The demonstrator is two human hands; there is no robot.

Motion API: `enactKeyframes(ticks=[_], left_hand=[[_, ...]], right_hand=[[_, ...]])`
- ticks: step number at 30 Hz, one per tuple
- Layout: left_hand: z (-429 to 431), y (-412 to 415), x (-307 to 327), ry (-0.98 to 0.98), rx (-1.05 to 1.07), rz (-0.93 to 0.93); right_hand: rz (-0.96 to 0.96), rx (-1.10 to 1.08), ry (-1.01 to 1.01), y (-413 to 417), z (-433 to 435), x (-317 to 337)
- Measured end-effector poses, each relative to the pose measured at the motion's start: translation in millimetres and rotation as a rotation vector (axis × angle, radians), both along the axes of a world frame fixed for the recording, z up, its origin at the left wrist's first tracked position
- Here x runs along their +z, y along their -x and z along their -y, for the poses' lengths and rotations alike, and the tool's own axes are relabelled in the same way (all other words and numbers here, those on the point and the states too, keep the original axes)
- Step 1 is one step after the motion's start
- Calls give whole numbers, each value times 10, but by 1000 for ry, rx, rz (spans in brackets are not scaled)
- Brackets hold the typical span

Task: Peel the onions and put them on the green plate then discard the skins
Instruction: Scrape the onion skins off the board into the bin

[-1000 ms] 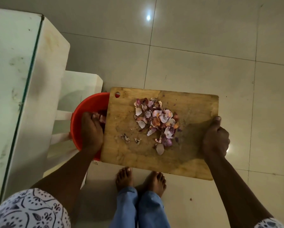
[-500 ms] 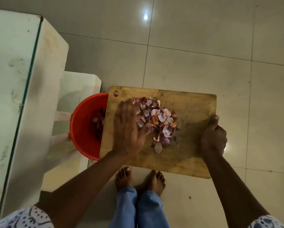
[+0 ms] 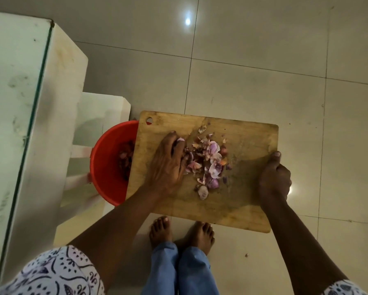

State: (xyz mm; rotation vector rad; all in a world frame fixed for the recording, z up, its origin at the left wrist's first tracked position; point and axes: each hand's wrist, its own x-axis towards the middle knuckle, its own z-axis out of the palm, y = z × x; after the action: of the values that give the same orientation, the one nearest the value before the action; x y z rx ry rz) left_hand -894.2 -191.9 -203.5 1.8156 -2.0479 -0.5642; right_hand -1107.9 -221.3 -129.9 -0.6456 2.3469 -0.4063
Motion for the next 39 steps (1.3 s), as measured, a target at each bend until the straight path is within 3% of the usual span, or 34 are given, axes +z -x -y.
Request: enactKeyframes(ticks=[3,13,19,22,25,32,35,39], left_hand=[[-79,-137,26,-24,80,2],[-238,-798,-63,-134,683,-2],[-221,-907,-99,-243,776,-174],[-94,-675,22,-203,818,-179],[-33,-302,199,-99,690,-62],[-164,582,378,81,-149,73],[-102,668,209,66,-205,201],[-105,619,73,-16,-184,231]], right_hand=[[5,-5,2,-8,-6,-4],[0,20,13,0,51,9],[4,20,11,0,47,7],[15,17,13,0,31,8],[25,11,13,-6,33,10],[38,25,5,12,55,38],[37,29,9,21,61,45],[47,30,7,37,48,20]])
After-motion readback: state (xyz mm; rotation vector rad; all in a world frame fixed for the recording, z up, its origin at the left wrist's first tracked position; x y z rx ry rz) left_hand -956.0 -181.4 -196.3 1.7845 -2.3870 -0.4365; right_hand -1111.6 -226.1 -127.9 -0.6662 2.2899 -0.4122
